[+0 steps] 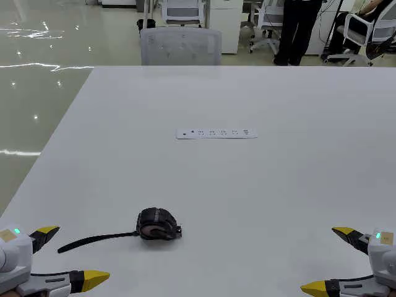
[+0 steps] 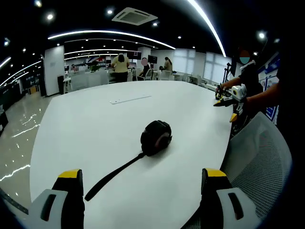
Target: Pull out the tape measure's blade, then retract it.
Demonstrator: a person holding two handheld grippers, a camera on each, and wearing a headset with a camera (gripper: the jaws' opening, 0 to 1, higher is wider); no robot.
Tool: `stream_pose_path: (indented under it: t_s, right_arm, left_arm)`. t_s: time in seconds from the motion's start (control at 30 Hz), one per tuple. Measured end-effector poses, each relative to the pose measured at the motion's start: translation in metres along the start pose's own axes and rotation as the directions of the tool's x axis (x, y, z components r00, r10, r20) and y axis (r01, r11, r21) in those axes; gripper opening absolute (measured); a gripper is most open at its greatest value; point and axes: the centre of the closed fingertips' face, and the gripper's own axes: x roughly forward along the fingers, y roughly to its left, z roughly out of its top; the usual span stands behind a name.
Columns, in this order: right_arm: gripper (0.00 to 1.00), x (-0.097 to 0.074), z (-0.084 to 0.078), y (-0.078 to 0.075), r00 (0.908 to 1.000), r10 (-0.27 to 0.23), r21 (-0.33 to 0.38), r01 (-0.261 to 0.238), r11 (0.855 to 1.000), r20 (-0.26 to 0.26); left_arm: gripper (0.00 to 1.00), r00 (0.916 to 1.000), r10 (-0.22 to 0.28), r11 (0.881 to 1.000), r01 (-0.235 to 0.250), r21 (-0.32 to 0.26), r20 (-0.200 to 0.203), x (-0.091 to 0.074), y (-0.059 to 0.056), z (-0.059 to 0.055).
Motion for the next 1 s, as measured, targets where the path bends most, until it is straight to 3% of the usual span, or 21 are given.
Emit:
stream_pose_path:
  t_s: [0.47,1.0]
  right_arm:
    - [1.0,-0.001,0.002,0.0007,1.0,-0.004,-0.013,0.004,1.0,-0.006]
    - [1.0,0.0014,0.003,0.0007,0.9998,0.002,-0.014,-0.002,1.0,-0.018]
  left_arm:
    - [1.0,1.0,0.005,1.0,-0.005,-0.015,-0.002,-0.0015,0.003,-0.0029]
    - [1.0,0.9992,-0.013,1.0,0.014,0.009,-0.039,0.0022,0.0005,-0.0079]
